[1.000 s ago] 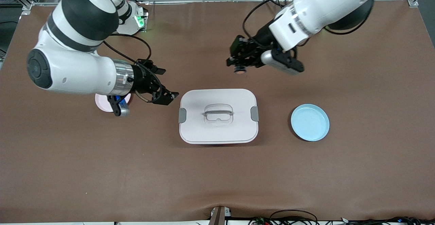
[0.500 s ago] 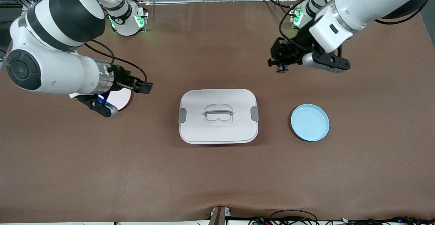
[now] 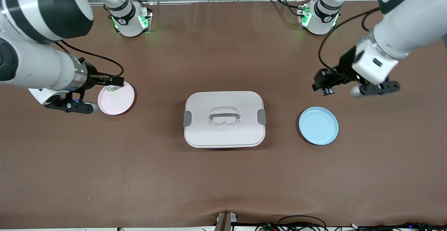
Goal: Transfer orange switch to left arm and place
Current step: 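Carry the switch to the blue plate with the left gripper while the right gripper retracts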
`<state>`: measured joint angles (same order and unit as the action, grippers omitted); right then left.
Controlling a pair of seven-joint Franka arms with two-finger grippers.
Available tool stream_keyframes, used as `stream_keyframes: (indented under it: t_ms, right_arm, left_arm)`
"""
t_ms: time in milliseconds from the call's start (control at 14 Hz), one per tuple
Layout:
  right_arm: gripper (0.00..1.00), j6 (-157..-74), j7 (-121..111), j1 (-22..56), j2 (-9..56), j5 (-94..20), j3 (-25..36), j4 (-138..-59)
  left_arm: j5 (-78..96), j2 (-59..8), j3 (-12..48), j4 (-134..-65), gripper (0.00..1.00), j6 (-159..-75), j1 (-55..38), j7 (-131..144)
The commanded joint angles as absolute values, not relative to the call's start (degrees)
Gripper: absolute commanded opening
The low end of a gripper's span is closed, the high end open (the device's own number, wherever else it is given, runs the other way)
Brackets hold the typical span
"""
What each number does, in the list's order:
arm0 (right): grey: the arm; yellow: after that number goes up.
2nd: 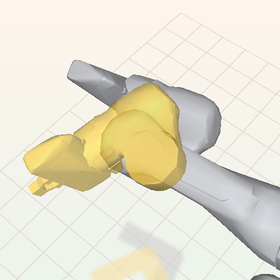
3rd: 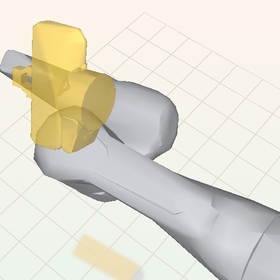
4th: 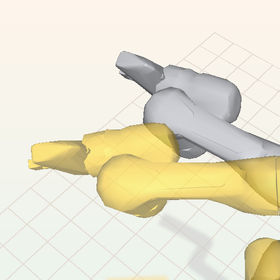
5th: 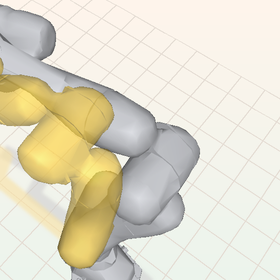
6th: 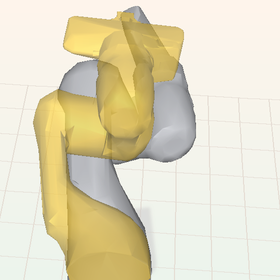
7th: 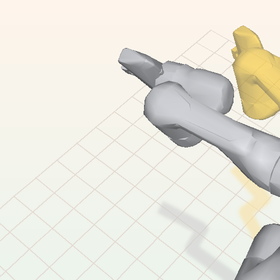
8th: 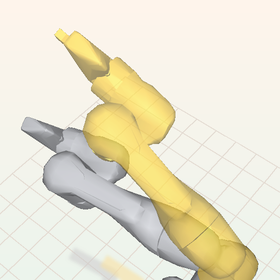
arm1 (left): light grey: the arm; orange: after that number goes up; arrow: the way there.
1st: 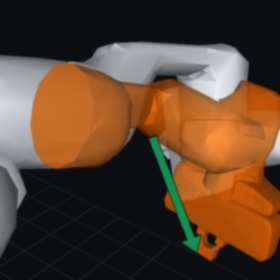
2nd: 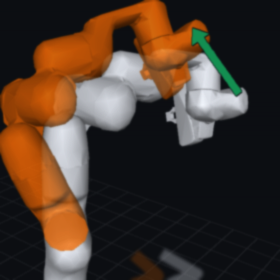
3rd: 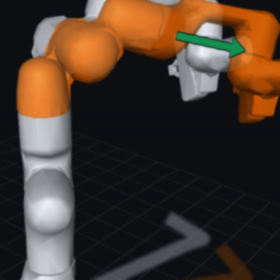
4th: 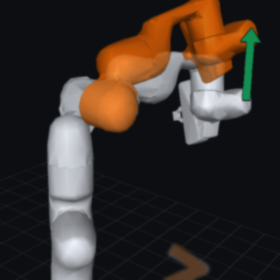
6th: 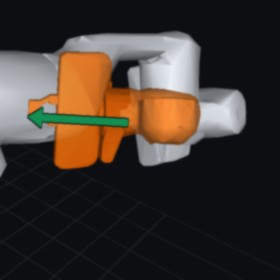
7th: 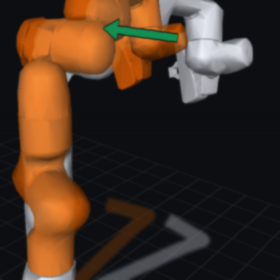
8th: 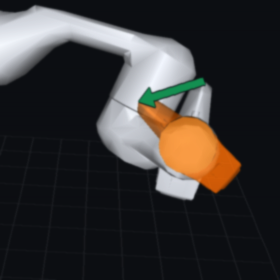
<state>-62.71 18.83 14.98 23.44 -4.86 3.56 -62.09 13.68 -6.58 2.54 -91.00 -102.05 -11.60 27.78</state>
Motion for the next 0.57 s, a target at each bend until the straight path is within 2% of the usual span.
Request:
stream_keyframes:
  t_ms: [0, 357, 500]
  right_arm:
    - [1.0, -58.0, 11.5, 9.9, 23.1, -3.9, 2.7, -62.2]
    - [1.0, -57.8, 10.8, 5.8, 22.9, -4.3, 2.6, -62.5]
    - [1.0, -60.0, 10.8, 3.7, 22.8, -5.9, 2.5, -61.7]
  left_arm:
    - [7.9, -10.5, 3.0, -90.4, 0.0, -101.4, -10.3, 36.7]
    - [5.1, -16.2, 3.0, -91.0, 0.0, -104.8, -8.6, 53.0]
    - [3.4, -16.6, 2.8, -94.8, 0.0, -110.1, -8.4, 60.8]
